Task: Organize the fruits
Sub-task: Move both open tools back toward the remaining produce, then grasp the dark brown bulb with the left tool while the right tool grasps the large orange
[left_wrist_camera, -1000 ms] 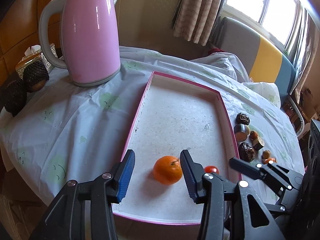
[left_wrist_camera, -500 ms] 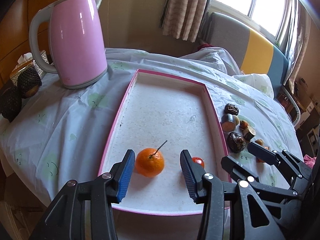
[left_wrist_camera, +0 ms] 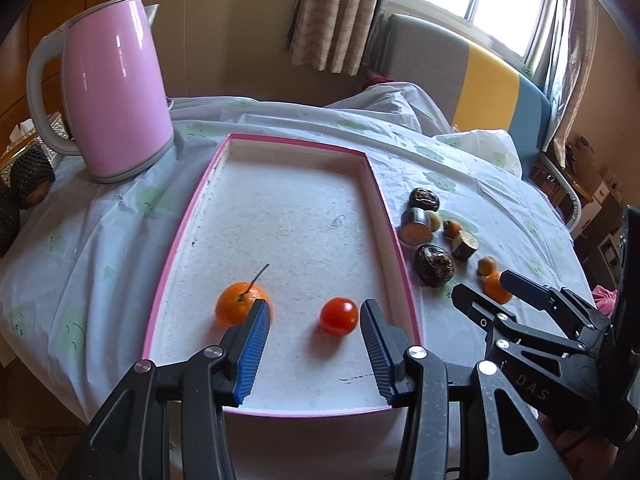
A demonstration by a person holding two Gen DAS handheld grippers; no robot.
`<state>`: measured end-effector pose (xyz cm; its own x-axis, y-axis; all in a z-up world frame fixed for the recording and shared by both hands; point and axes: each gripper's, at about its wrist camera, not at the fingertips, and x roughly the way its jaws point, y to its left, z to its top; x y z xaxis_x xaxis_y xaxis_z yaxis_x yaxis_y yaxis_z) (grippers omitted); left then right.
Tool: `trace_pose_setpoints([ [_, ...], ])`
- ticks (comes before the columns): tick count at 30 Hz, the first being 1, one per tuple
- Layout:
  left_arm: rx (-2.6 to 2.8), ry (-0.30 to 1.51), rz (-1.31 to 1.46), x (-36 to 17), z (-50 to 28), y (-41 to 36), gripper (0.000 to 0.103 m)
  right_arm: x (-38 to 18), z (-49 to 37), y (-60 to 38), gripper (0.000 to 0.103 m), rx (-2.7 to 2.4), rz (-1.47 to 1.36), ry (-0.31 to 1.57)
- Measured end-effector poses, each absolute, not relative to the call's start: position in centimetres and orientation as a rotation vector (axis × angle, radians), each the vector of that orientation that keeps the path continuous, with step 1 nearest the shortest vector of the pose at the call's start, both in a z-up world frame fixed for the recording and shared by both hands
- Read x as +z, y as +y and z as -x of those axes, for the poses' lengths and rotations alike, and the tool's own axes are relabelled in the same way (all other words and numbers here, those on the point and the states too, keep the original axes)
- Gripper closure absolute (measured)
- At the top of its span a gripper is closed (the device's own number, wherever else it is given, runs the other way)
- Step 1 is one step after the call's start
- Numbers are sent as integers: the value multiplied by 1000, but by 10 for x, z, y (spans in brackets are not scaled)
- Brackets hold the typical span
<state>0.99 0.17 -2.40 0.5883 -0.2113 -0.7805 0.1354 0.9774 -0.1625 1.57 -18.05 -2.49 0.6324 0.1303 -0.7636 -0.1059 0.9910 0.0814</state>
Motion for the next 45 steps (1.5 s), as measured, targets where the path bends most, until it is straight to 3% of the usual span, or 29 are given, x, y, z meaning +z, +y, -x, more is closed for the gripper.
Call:
trace_pose_setpoints([
  [18,-328,948,-32,-27,-7,-47,55,-42,2,-267,32,-64,-141,894],
  [24,-369,955,-50,-28,-7,-63,55,-49,6,-294,42,-93,-192,906],
  [35,-415,977,-56,-32,-17,-81,55,-60,-16,-274,42,-11,-162,925],
  [36,-421,977,-58,-32,-19,-84,55,-63,-19,-272,45,-9,-154,933],
  [37,-429,976,-58,-31,-21,-86,56,-65,-20,-271,64,-7,-143,939],
  [45,-497,1019,-80,-38,-47,-118,58,-66,-20,-270,65,13,-116,940],
])
